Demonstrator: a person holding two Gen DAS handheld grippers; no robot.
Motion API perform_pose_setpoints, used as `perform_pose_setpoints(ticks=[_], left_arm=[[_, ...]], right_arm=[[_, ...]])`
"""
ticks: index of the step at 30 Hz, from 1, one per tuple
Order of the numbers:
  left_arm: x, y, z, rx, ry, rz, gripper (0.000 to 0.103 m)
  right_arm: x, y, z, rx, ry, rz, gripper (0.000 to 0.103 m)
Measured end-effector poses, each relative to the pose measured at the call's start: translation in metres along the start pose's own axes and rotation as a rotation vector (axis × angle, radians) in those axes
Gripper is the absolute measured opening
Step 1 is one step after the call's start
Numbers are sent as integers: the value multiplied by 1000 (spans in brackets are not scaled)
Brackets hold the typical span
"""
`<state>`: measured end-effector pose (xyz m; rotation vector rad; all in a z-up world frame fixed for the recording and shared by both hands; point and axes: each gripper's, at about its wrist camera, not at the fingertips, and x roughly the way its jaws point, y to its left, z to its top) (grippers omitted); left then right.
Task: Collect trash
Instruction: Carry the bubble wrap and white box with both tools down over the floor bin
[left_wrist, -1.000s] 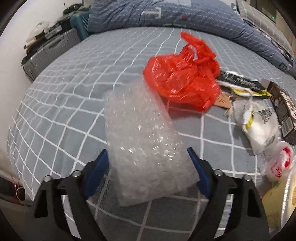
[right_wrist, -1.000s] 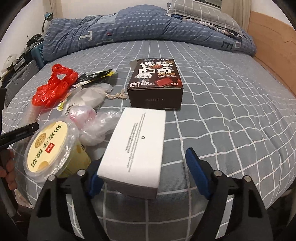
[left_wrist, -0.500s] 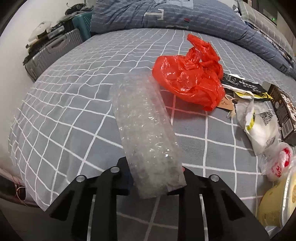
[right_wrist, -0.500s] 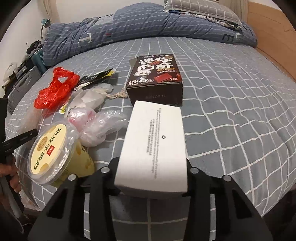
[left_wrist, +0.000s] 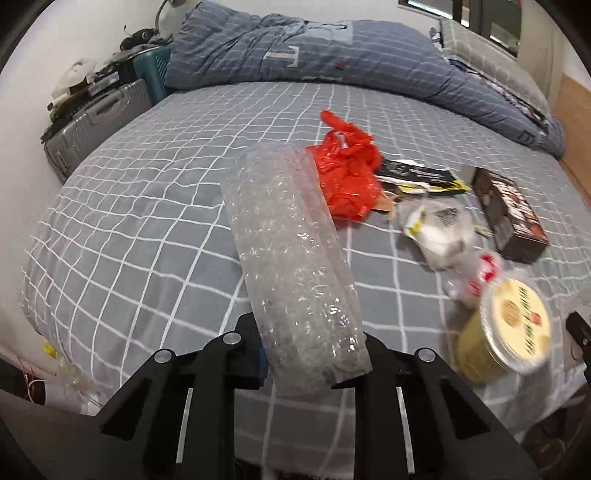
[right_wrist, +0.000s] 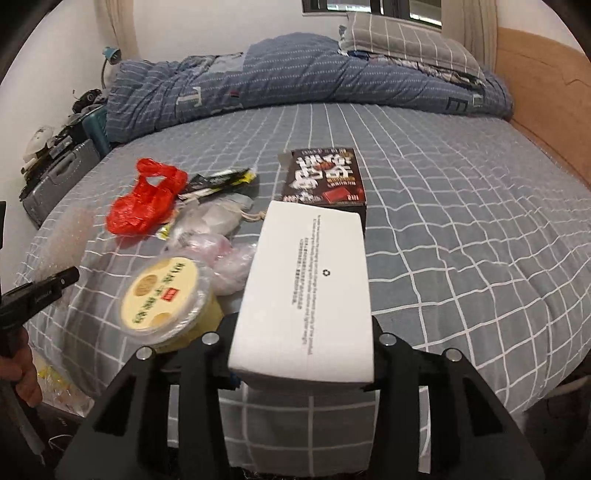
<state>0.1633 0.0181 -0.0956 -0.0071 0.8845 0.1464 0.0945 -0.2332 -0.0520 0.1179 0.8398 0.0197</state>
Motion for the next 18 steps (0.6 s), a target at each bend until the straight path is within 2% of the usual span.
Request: perform_pose_setpoints(ticks=[11,18], left_arm=[[-61,-3,-34,2,-10,-97,20],[-94,-3,-68,0,1,-157,20]], right_arm=[[-60,24,-13,-63,-28,68,40],[-92,39,-35,-100,-27,94,40]])
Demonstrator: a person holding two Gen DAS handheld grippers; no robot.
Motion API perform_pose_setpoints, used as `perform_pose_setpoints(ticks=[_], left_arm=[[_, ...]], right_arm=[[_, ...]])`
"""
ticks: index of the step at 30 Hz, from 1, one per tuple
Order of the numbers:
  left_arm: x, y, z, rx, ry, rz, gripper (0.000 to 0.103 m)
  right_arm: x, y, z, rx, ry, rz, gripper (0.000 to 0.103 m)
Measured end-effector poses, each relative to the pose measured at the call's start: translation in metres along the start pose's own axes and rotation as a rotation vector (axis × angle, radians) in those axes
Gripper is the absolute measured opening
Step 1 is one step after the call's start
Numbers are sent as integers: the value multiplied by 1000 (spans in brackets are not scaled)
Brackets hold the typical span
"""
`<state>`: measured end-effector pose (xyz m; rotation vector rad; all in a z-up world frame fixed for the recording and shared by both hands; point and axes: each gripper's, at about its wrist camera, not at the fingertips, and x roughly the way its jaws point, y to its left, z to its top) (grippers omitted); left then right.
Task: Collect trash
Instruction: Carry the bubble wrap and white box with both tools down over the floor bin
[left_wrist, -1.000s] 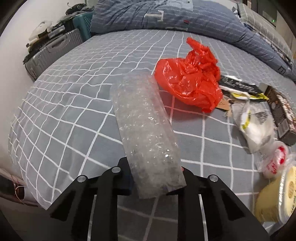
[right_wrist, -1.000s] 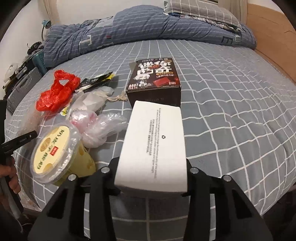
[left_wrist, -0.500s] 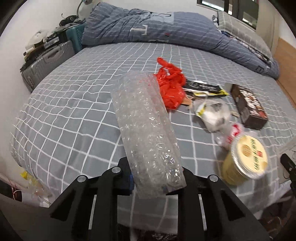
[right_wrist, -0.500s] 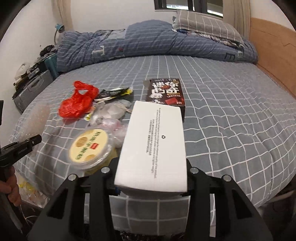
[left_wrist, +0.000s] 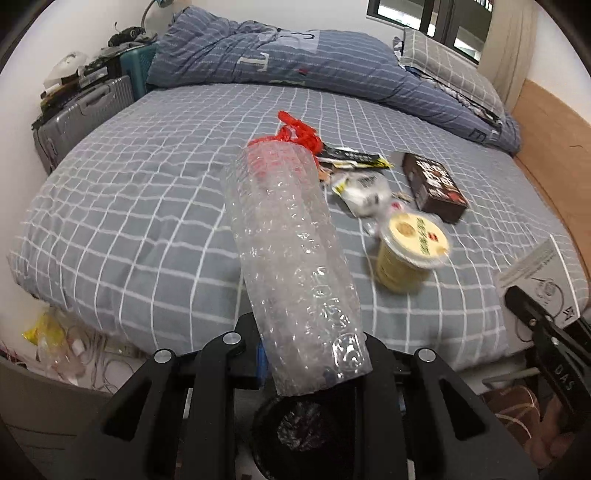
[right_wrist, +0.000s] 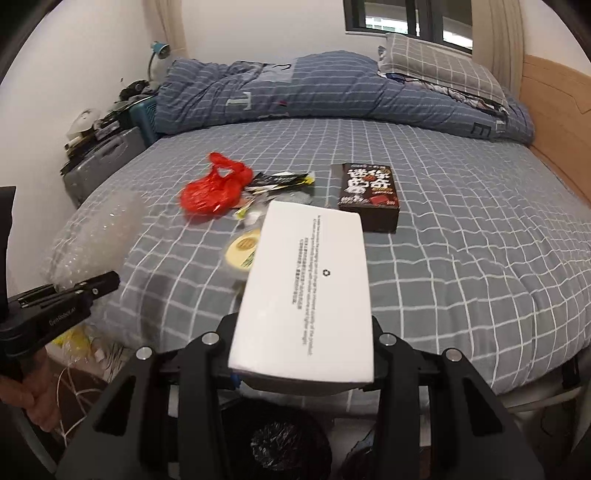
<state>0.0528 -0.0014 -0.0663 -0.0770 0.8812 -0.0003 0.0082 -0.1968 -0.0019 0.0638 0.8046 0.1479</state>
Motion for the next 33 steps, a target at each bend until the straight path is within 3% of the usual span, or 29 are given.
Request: perform_pose_setpoints(ticks=[13,21,24,33], left_arm=[[-17,-17,-92,15,110,-54,21],[8,-24,-127,33,181,-72,21],[18,-37,-141,92,217,-64,21],[50,-71,-167,168,288,-81,21]], right_arm=[[-20,26,-71,-43,91,22,40],[-3,24,-108,-56,182,-12,40],[5,21,-119,-36,223,11,40],[24,-12,-150,33,253,14,40]])
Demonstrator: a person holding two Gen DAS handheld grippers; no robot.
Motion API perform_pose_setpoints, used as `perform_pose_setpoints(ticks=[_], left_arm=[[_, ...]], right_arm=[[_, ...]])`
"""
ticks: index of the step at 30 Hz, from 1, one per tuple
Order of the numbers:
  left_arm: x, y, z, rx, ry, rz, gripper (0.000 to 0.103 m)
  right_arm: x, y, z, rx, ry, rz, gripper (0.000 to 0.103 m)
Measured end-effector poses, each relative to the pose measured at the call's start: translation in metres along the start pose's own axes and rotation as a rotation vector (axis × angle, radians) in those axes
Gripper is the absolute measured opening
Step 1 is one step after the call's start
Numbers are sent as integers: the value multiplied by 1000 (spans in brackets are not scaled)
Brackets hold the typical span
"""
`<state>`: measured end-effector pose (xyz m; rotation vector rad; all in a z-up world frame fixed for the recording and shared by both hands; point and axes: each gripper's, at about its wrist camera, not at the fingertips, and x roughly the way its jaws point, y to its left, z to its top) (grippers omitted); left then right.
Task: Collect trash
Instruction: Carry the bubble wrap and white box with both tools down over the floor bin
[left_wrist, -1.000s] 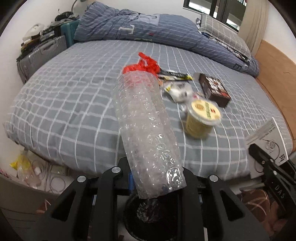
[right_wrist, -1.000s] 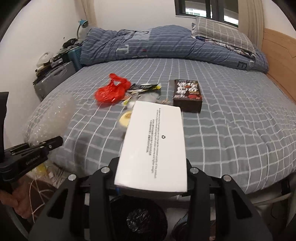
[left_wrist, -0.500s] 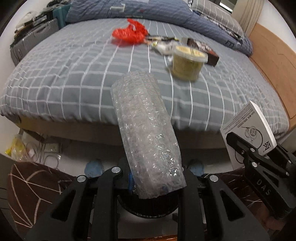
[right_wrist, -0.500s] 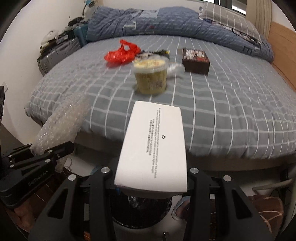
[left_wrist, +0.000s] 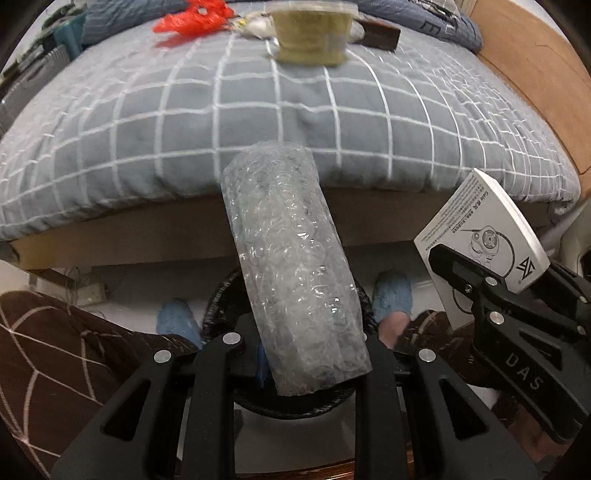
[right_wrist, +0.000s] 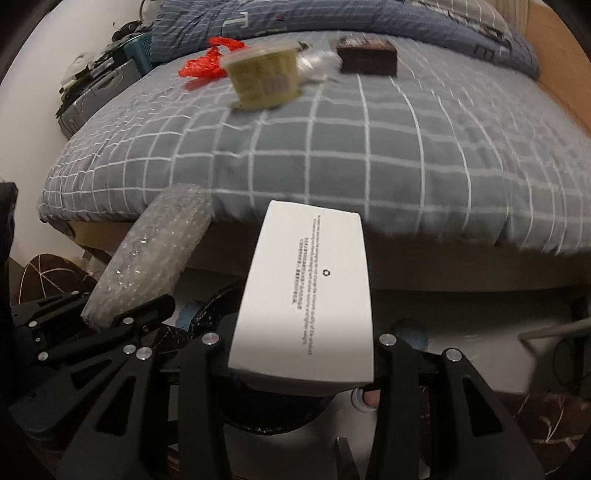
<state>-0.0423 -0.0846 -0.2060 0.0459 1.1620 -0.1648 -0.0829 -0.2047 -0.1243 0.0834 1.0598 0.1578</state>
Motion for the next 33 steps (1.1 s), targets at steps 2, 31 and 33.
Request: perform_pose_setpoints(ticks=[2,31,33], left_arm=[[4,-1,1,-11,-1,16,21],[39,53,-49,-96,201,-45,21],[44,53,-48,-80,206,-58,22]], right_arm=[[5,-8,0,-2,0,2,40],[43,22,12,-79,90,-9,40],[44,14,4,-74,114,-36,40]])
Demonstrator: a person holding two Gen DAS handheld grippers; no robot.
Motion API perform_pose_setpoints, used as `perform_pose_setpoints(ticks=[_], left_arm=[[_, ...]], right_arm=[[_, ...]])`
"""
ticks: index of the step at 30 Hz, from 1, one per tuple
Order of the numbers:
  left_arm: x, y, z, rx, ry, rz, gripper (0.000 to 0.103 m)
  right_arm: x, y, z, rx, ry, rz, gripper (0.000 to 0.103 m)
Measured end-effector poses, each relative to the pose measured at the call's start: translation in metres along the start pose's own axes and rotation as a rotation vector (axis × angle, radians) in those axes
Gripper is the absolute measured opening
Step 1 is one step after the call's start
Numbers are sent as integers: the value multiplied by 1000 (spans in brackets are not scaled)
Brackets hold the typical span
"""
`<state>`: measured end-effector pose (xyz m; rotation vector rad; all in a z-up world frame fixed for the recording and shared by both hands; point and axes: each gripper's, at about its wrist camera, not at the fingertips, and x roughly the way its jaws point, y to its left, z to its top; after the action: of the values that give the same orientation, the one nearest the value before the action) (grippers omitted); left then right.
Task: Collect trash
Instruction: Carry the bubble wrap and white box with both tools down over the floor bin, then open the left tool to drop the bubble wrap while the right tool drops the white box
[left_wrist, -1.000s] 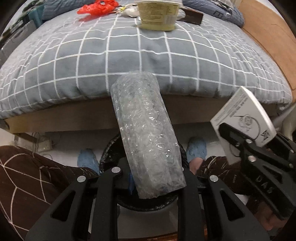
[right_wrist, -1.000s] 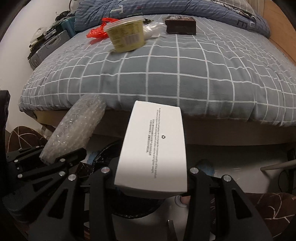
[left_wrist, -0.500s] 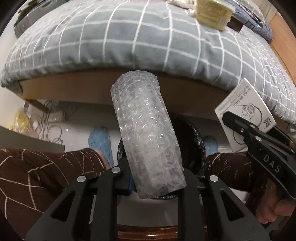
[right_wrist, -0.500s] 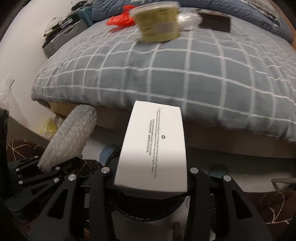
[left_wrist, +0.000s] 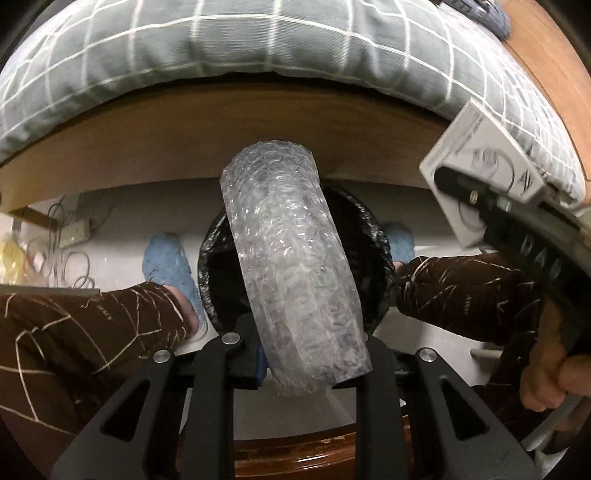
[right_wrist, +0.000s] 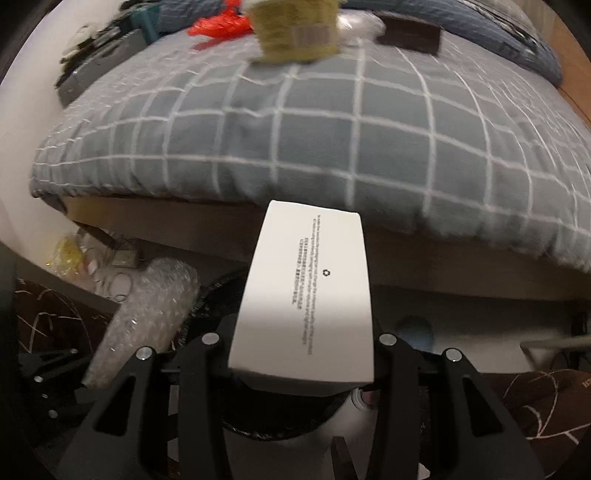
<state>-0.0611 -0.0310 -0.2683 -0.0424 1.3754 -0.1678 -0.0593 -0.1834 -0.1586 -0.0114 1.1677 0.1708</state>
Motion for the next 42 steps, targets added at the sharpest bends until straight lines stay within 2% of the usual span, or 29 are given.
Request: perform_pose_setpoints(ticks=[5,11,19,25,28,30,32,33,35,42], left_arm=[[16,-3,8,26,29,-22,22],[45,-9,14,39,75,-41,22],[64,-13,19,39,79,4,22],[73,-19,24,44,96,-13,22],[71,-22,25,43,87,-4,26],[74,-21,25,31,88,9,33],[75,-17,24,20,82,41,55],[74,-15,25,14,76,52,59],[71,-10,25,-2,54,76,73],[45,11,31,-11,-50,158,93]], right_arm=[[0,-15,-13,-13,73,-30,40],[0,-32,-26,13,91,-58,40],[22,-25,-33,-2,139,-59,40],[31,-24,-39,-17,156,-57,40],[32,-25,-41,-21,154,-51,40],[33,-21,-41,-29,159,-56,40],[35,-18,-41,-21,167,-53,40],[35,-17,-40,-21,164,-48,40],[34,-14,-39,-29,157,-45,40],[36,7,-29,-42,162,-27,40]])
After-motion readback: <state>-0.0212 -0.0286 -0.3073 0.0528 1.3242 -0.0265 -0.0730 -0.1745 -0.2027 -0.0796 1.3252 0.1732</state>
